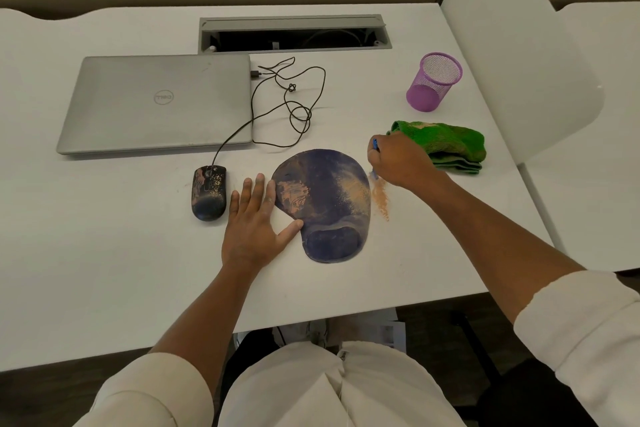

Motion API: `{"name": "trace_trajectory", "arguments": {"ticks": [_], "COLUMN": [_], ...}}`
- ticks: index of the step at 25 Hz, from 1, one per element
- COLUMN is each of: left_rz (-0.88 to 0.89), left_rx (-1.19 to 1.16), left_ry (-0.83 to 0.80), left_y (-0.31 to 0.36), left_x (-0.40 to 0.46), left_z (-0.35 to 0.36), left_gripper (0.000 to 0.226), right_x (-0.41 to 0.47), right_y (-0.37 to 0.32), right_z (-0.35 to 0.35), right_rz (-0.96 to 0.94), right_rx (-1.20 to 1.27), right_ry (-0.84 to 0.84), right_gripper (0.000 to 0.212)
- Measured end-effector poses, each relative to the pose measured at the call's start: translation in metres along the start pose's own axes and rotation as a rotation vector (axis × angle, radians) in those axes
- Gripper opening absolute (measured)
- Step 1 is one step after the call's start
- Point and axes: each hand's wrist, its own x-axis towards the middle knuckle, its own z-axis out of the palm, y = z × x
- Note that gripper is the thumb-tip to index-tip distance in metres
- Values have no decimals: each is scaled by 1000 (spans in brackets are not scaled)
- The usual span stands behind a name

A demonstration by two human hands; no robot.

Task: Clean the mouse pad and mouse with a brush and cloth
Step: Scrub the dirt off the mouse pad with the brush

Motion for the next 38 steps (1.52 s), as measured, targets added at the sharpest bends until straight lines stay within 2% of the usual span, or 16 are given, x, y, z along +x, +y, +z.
{"name": "trace_trajectory", "arguments": {"ticks": [3, 5, 9, 14, 19, 24, 29, 34, 36, 38], "left_rz": [1, -1, -2, -4, -2, -5, -1, -6, -8, -8], "left_rx": [7, 8, 14, 12, 6, 8, -9, 4, 6, 4], "left_ry": [-3, -3, -3, 6, 4, 9, 21, 7, 4, 2], "left_y": [0, -1, -1, -1, 0, -1, -1, -1, 0, 0], "left_x": [0, 0, 0, 0, 0, 0, 0, 0, 0, 0], "left_z": [0, 0, 0, 1, 1, 1, 2, 2, 2, 2], "left_gripper": [104, 103, 104, 104, 103, 104, 102, 103, 103, 102], "right_x": [6, 6, 8, 1, 4, 6, 2, 1, -3, -7], "right_y": [-2, -6, -1, -18, -28, -36, -22, -23, -25, -20], "right_z": [-8, -8, -2, 0, 9, 1, 2, -7, 0, 4], "right_rz": [-9, -27, 30, -81, -23, -96, -9, -111, -132, -94], "right_rx": [155, 212, 72, 264, -7, 124, -107, 148, 92, -63], "right_ry": [38, -2, -102, 4, -53, -52, -164, -86, -120, -154], "right_gripper": [19, 20, 24, 21, 28, 24, 27, 22, 23, 27]}}
